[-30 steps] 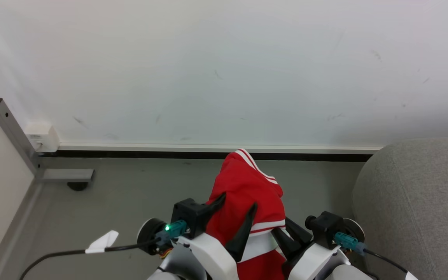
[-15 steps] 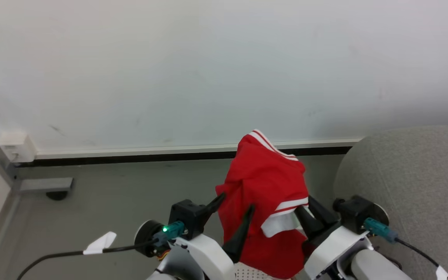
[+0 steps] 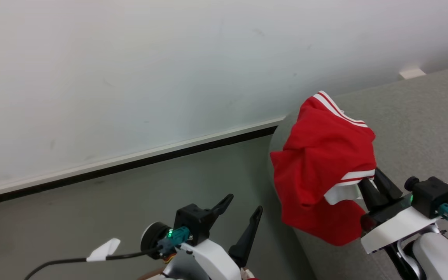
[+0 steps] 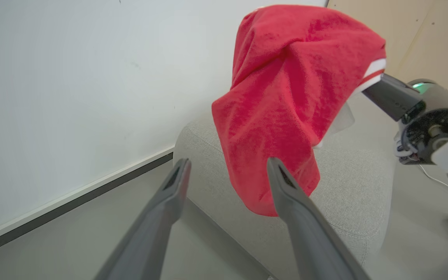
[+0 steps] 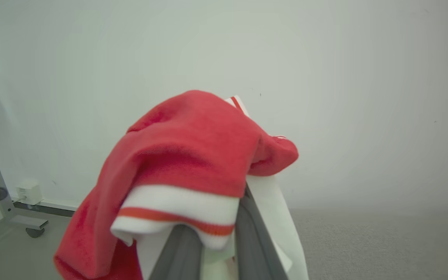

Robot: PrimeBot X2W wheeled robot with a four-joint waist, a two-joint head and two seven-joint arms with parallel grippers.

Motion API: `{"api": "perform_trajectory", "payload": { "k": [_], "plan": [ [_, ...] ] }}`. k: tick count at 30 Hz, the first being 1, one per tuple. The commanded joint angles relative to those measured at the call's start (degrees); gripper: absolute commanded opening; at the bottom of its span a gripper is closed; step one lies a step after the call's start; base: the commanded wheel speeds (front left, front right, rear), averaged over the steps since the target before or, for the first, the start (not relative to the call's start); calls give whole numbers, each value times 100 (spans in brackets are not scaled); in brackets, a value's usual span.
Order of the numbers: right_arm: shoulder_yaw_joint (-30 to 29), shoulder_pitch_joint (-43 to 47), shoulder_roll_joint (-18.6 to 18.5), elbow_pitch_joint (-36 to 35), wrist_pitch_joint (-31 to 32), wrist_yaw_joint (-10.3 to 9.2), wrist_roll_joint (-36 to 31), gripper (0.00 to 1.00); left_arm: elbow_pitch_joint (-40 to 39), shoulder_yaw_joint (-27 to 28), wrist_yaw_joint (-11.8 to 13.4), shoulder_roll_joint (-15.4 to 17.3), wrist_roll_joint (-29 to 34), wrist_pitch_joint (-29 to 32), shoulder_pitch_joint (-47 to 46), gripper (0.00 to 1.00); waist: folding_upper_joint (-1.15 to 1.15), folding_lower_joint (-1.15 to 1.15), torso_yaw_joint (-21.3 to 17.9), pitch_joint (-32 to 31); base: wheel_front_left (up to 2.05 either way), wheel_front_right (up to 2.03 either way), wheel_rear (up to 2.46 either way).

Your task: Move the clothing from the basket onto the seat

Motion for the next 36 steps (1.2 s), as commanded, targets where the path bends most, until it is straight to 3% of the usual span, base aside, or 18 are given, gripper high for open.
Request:
{"api": "perform_trajectory", "payload": {
  "k": [1,9,14,18,19,23,29,36],
  "plan": [
    [-133,128,-117,-131,11,-12,-57,0,-1,-17,-7,1,45,-29,-42,100,0,0,-487,148,0,0,0],
    [-891,327,-223,-700,231,-12,-118,0,-178,-97,-30,75,221,53,-308,100,0,0,-905,708,0,0,0],
    [-1881,-161,-30,-737,209,-12,-373,0,-359,-156,-145,200,398,246,-747,100,0,0,-782,1541,0,0,0],
    [-2906,-877,19,-506,261,-12,-563,0,-506,-212,-300,272,597,390,-1230,100,0,0,-462,2375,0,0,0],
    [-2906,-877,19,-506,261,-12,-563,0,-506,-212,-300,272,597,390,-1230,100,0,0,-462,2375,0,0,0],
    [-3950,-1687,-124,-234,425,-12,-856,0,-623,-208,-403,264,737,467,-1711,100,0,0,-76,3151,0,0,0],
    [-4982,-2924,-457,510,772,-12,-1288,0,-665,-189,-452,253,940,421,-2180,100,0,0,292,3938,0,0,0],
    [-5935,-3561,-203,1874,666,-12,-2311,0,-493,-210,-391,146,1008,247,-2312,100,0,0,573,4299,0,0,0]
  ]
}}
